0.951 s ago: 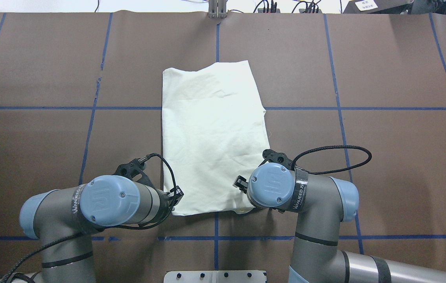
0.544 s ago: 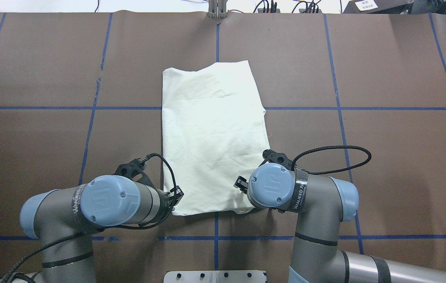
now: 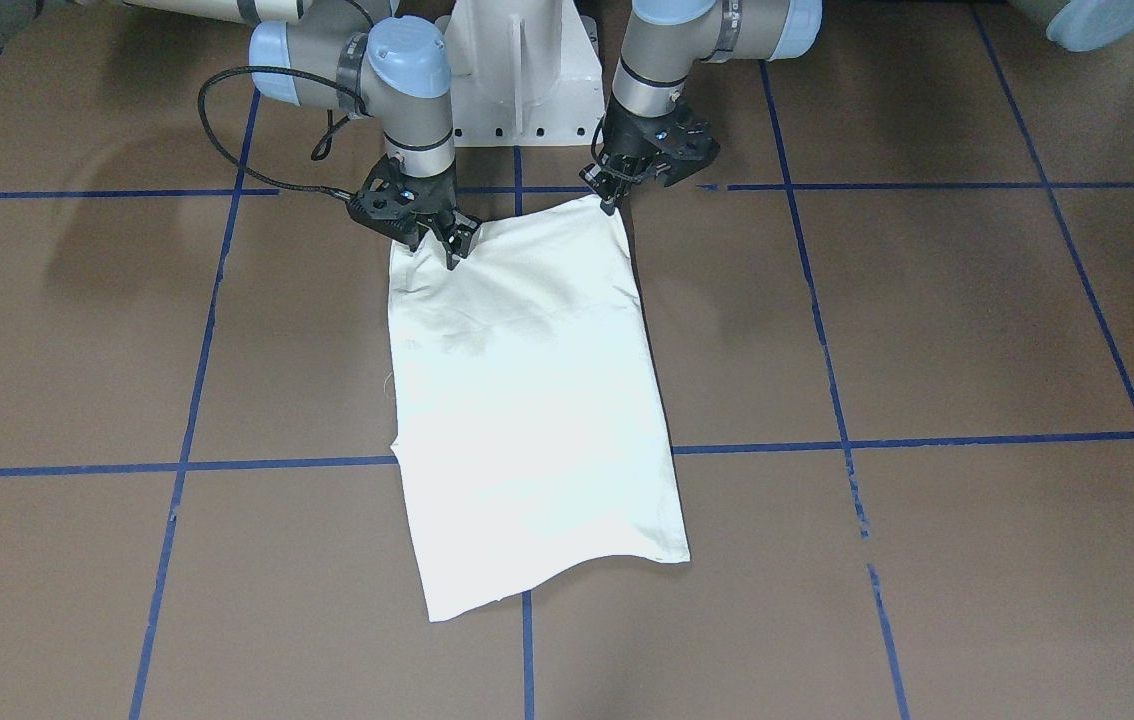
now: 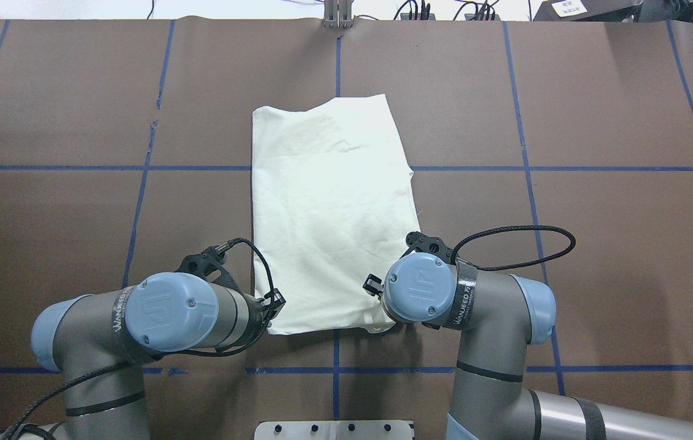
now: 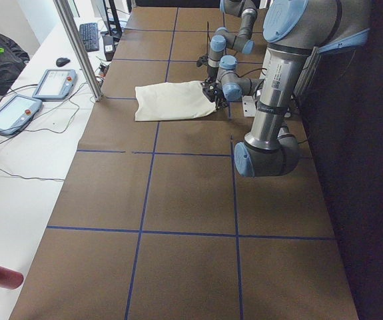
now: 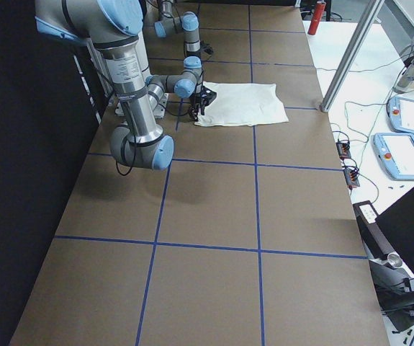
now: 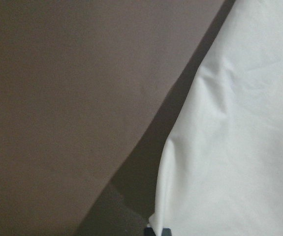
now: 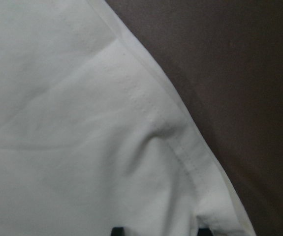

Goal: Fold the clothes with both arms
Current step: 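Lift the near edge with both grippers and fold it toward the far edge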

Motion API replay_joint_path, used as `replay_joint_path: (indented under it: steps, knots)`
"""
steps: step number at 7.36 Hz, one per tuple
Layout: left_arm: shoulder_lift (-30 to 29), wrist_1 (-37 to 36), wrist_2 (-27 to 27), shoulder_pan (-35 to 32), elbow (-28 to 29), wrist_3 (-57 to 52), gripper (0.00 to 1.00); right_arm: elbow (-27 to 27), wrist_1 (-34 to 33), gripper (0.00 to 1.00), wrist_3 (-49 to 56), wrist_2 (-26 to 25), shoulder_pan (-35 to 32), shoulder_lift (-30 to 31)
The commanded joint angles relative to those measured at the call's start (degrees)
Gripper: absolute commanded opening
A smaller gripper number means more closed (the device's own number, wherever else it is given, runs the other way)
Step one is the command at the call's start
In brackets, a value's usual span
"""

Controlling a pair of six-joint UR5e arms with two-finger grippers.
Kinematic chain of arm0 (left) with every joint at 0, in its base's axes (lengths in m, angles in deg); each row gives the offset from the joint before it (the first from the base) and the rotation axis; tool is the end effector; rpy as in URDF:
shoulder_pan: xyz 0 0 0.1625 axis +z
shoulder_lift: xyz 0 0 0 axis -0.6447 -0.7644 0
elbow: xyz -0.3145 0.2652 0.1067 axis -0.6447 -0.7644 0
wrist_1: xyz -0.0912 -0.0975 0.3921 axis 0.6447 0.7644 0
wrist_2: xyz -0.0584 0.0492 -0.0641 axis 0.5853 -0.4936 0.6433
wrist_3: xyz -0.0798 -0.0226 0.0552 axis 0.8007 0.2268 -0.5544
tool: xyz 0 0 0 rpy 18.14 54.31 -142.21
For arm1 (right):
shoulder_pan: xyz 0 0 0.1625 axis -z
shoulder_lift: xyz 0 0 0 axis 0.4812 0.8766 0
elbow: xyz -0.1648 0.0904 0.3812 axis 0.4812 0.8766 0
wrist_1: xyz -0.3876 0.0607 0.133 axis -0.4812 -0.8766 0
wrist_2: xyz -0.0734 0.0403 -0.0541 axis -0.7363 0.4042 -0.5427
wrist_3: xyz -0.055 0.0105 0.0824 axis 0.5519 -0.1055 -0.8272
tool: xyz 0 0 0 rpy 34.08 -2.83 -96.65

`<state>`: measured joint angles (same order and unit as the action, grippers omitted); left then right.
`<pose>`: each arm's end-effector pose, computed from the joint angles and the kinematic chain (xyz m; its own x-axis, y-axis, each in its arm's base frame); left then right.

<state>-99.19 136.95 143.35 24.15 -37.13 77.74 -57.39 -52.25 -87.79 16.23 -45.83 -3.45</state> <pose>0.5296 -0.2780 0.2520 0.4398 -0.5748 -0.6901 0.4124 0.8118 -0.4134 -0.5824 -0.3069 0.2825 0.6138 0.5068 0.6053 -0.4313 0.8575 -0.2806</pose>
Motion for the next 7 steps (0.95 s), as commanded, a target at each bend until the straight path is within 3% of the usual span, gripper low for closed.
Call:
replay_joint_path:
  steps: [1, 4, 7]
  knots:
    - [0.0, 0.0, 0.0, 0.1, 0.1, 0.0, 0.00, -0.1, 1.6, 0.00, 0.1, 0.2, -0.2, -0.4]
    - [0.0, 0.0, 0.0, 0.0, -0.1, 0.0, 0.00, -0.5, 4.6, 0.00, 0.1, 0.8, -1.0, -0.4]
    - [1.2, -0.4, 0.0, 0.4, -4.9, -1.0, 0.00, -6.1, 4.4, 0.00, 0.1, 1.8, -0.2, 1.6]
